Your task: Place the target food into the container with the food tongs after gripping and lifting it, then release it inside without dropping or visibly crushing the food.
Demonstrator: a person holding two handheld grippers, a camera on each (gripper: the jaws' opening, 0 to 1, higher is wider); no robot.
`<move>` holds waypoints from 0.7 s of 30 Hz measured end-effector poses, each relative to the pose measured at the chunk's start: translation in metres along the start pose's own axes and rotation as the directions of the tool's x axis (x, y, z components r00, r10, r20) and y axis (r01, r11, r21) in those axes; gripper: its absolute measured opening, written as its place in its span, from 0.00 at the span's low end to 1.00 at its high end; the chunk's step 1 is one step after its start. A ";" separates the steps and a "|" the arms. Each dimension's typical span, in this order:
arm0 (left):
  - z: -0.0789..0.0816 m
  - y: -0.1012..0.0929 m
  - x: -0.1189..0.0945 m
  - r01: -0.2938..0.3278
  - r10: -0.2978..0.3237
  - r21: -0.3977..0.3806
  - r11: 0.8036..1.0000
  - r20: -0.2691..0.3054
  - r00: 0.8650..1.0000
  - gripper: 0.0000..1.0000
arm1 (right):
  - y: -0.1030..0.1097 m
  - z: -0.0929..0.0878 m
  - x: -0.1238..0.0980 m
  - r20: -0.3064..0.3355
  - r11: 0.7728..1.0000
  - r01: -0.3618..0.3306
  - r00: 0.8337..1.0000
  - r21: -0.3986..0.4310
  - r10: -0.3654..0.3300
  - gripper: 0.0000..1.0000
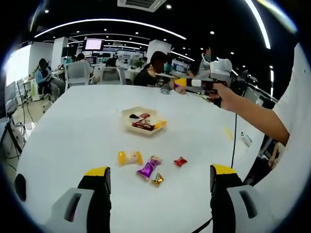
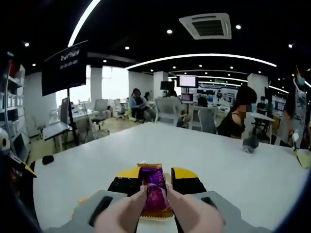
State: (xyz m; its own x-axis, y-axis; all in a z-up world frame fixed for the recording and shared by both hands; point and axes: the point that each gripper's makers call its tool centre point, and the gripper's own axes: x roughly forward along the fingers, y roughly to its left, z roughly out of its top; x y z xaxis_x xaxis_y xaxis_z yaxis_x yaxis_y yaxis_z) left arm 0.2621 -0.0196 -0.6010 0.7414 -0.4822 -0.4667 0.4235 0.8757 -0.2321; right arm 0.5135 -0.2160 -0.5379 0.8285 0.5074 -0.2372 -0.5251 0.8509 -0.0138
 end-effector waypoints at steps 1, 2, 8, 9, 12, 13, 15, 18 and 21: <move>0.000 0.003 -0.001 -0.011 0.011 -0.007 1.000 0.002 1.000 0.84 | -0.001 -0.002 0.004 -0.007 1.000 -0.001 1.000 -0.001 0.001 0.22; -0.001 0.006 -0.002 -0.027 0.027 -0.019 0.999 0.009 1.000 0.83 | -0.001 -0.004 0.007 -0.013 1.000 -0.003 1.000 0.000 0.003 0.22; -0.009 -0.002 -0.002 -0.012 0.013 -0.062 0.998 0.011 1.000 0.84 | 0.001 -0.002 0.018 -0.019 1.000 -0.014 1.000 0.011 0.014 0.22; -0.011 -0.002 -0.001 -0.010 0.010 -0.052 0.999 0.001 1.000 0.83 | 0.000 -0.002 0.019 -0.018 1.000 -0.013 1.000 0.011 0.014 0.22; -0.007 -0.002 -0.002 -0.010 0.010 -0.047 0.999 0.006 1.000 0.84 | -0.001 0.001 0.025 -0.012 1.000 -0.017 1.000 0.022 0.017 0.22; -0.006 0.000 -0.003 -0.016 0.016 -0.048 0.999 0.014 1.000 0.84 | -0.001 0.000 0.029 -0.015 1.000 -0.022 1.000 0.012 0.022 0.22; -0.006 0.004 -0.003 -0.033 0.035 -0.061 0.998 0.024 0.999 0.83 | 0.001 -0.001 0.032 -0.026 1.000 -0.028 0.999 0.001 0.028 0.22; -0.011 0.002 -0.005 -0.029 0.032 -0.083 0.996 0.027 0.999 0.84 | -0.002 -0.001 0.036 -0.032 1.000 -0.026 0.999 0.003 0.027 0.22; -0.016 -0.001 -0.005 -0.016 0.016 -0.059 0.998 -0.003 1.000 0.84 | -0.003 0.000 0.040 -0.029 1.000 -0.023 0.999 0.007 0.023 0.22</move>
State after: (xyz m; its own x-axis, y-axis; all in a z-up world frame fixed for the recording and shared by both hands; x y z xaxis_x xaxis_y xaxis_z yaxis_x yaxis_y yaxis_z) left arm 0.2496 -0.0178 -0.6125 0.7467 -0.4680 -0.4726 0.3801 0.8834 -0.2742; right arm 0.5484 -0.1983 -0.5470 0.8101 0.5227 -0.2655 -0.5426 0.8400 -0.0019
